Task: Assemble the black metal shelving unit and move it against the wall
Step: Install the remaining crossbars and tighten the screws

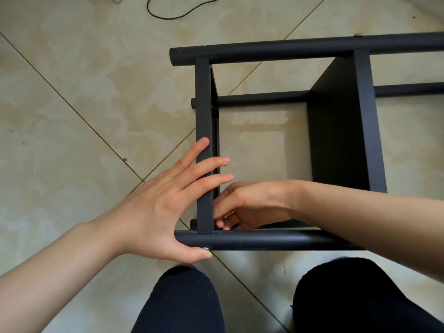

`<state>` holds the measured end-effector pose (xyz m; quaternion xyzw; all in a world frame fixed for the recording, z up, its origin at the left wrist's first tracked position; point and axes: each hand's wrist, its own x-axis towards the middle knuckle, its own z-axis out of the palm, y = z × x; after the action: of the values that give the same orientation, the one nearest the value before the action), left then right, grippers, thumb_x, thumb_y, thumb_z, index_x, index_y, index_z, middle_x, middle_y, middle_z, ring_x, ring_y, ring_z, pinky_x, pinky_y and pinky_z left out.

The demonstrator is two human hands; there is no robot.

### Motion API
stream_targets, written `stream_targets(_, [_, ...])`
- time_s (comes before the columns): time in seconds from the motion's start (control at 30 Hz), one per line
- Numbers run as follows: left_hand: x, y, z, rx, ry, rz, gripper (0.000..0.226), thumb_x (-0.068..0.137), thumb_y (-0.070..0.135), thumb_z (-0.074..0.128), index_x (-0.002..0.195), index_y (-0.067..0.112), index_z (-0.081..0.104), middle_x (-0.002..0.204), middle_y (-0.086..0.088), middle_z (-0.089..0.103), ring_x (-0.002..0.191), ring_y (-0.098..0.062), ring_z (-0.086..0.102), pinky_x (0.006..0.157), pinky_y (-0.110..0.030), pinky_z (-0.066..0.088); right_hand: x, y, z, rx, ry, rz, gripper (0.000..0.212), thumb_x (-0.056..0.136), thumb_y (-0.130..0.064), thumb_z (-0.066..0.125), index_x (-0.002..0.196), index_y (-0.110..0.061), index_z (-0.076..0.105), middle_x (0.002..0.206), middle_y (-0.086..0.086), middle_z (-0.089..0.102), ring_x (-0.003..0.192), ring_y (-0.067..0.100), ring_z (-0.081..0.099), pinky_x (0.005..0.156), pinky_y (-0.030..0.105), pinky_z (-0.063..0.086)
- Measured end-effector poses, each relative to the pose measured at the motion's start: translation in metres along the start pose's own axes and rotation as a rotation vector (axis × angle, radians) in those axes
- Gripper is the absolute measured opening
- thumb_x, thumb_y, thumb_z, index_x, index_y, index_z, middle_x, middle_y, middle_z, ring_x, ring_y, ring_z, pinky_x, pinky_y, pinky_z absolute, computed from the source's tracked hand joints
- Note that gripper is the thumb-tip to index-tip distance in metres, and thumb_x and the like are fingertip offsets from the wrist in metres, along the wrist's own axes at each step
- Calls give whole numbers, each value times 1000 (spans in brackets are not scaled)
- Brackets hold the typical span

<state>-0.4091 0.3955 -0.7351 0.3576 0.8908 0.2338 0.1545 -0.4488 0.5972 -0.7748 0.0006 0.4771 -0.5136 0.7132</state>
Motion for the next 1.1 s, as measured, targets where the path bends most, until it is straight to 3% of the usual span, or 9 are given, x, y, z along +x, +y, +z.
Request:
stream_targets(0.23, [0, -1, 1, 6, 6, 6, 104, 66, 68, 71, 153, 25, 34, 166, 11, 17, 156, -24, -2, 106, -36, 37, 0, 0, -1, -59, 40, 6, 12, 94, -12, 60, 85, -12, 67, 71, -1, 57, 69, 13, 53, 78, 30, 43])
stream_targets(0.43, [1, 0, 0, -23, 11, 12, 92, 65, 66, 73, 141, 24, 44, 165, 12, 19, 156, -25, -1, 104, -39, 42, 1, -1, 1, -17, 10, 4, 18, 93, -15, 57, 79, -14, 67, 72, -1, 58, 72, 15, 52, 86, 36, 40])
stream_targets(0.77, [1, 0, 1, -50, 13, 5, 83, 65, 67, 73, 132, 23, 50, 164, 12, 20, 156, -24, -1, 98, -36, 47, 3, 1, 0, -56, 40, 11, 29, 92, -11, 60, 65, -18, 68, 69, -1, 58, 73, 16, 53, 86, 37, 42])
stream_targets(1.1, [1, 1, 0, -44, 19, 11, 82, 65, 67, 71, 131, 22, 50, 164, 11, 21, 156, -25, -1, 98, -37, 47, 0, -2, -1, -108, 70, 46, 12, 91, -15, 63, 80, -12, 68, 66, -1, 55, 70, 14, 53, 83, 34, 42])
